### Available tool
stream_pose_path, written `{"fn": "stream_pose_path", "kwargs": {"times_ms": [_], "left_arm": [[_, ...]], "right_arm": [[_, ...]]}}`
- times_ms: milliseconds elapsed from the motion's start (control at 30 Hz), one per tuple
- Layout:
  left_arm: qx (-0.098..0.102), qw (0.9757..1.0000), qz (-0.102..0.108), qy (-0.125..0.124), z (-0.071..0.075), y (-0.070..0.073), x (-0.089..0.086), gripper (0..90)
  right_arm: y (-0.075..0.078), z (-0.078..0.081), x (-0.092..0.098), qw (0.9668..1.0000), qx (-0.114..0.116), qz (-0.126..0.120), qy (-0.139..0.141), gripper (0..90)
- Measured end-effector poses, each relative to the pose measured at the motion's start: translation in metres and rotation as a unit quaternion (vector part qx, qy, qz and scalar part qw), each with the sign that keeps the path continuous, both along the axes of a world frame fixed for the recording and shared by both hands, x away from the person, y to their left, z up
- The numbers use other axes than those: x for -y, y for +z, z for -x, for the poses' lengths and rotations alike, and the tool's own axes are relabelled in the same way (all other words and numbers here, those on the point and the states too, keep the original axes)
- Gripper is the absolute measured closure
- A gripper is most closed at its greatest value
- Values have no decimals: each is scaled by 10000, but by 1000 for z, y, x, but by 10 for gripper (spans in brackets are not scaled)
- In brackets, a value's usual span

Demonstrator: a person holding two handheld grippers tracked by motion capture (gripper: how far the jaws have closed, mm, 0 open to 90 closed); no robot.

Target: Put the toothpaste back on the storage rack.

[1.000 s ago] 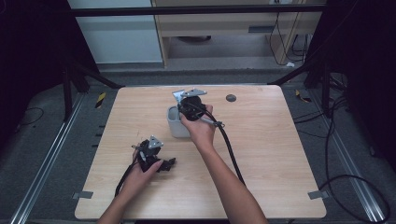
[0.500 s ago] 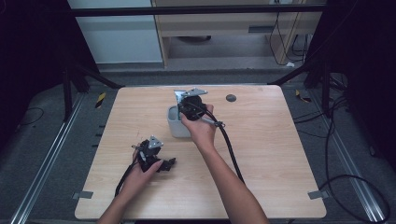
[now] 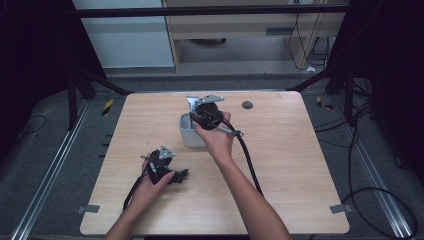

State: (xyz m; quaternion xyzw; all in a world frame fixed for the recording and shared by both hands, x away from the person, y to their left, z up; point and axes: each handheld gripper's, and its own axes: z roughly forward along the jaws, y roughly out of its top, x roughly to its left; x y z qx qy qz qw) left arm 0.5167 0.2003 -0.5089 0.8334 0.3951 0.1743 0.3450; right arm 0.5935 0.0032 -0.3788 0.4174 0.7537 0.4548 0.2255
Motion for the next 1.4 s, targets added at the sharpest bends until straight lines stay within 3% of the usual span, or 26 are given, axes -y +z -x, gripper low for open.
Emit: {"fn": "stream_pose_path", "kwargs": {"times_ms": [500,700,1100,1400], "left_arm": [[-6,10000,9,6,0,0,0,0],[-3,10000,11,10,0,0,0,0],[-3,10000,9,10,0,0,0,0],[-6,10000,7,9,0,0,0,0]], "right_arm": [[1,6,22,9998,-98,45,-168,458],[4,10,28,9998,-85,136,-139,418],[12,14,42,9999,-113,88,-15,309],[16,18,56,9995,-69,302,-11,205]]}}
